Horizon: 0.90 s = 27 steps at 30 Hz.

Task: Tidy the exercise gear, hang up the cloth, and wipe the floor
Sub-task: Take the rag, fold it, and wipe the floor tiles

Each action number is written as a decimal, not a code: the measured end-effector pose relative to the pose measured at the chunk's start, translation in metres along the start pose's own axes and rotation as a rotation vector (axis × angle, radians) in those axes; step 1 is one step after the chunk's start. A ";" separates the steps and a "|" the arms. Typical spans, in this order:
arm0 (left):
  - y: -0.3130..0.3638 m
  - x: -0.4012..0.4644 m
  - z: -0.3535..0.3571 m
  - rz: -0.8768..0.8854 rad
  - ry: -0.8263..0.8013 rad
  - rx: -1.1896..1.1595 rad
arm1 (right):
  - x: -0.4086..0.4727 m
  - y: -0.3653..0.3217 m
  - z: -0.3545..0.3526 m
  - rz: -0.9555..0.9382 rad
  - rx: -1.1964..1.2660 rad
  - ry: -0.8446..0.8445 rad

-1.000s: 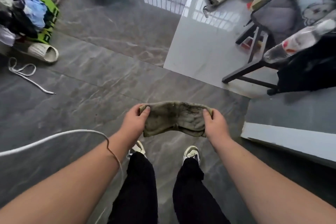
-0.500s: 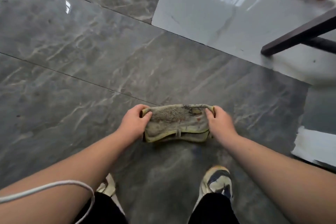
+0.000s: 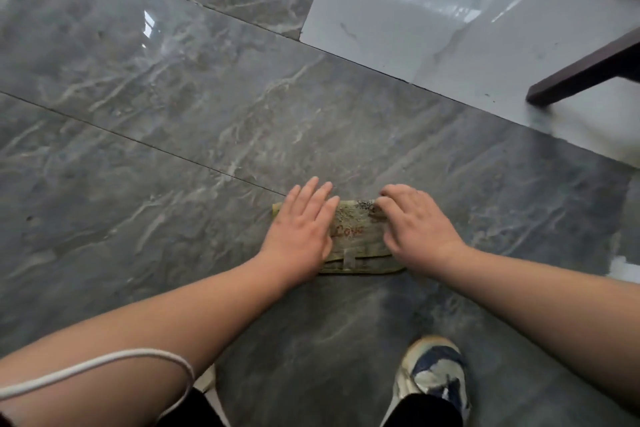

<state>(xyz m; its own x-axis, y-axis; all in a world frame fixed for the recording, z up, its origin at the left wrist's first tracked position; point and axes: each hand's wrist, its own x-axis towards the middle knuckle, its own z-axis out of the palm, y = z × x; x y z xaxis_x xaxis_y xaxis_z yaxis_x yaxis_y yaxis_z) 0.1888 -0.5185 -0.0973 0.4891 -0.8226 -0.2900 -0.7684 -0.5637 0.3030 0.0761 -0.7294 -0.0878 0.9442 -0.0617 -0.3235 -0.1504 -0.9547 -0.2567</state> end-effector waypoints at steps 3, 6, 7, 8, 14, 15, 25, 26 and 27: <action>0.001 -0.003 0.025 0.026 -0.059 0.074 | 0.002 -0.016 0.024 -0.048 -0.087 -0.100; -0.008 -0.008 0.053 0.012 -0.046 0.112 | -0.001 -0.017 0.047 -0.047 -0.164 -0.123; -0.010 -0.009 0.058 0.017 -0.046 0.122 | -0.004 -0.017 0.050 -0.056 -0.187 -0.126; -0.011 -0.010 0.061 0.028 -0.043 0.131 | -0.006 -0.017 0.051 -0.070 -0.205 -0.129; -0.002 -0.025 0.069 0.052 -0.041 0.164 | -0.023 -0.019 0.056 -0.076 -0.179 -0.146; -0.001 -0.025 0.070 0.052 -0.043 0.167 | -0.026 -0.019 0.059 -0.060 -0.168 -0.142; 0.002 -0.017 0.071 0.117 -0.025 0.201 | -0.038 -0.021 0.077 0.011 -0.197 -0.089; 0.003 -0.016 0.071 0.119 -0.022 0.200 | -0.037 -0.022 0.080 0.010 -0.202 -0.089; 0.002 -0.014 0.071 0.126 -0.019 0.199 | -0.036 -0.020 0.081 0.000 -0.208 -0.088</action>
<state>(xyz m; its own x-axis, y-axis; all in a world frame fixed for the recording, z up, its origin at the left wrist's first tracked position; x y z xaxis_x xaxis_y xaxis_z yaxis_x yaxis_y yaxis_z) 0.1507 -0.5028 -0.1574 0.3780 -0.8829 -0.2787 -0.8899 -0.4295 0.1535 0.0209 -0.6840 -0.1448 0.9136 -0.0448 -0.4040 -0.0782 -0.9947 -0.0666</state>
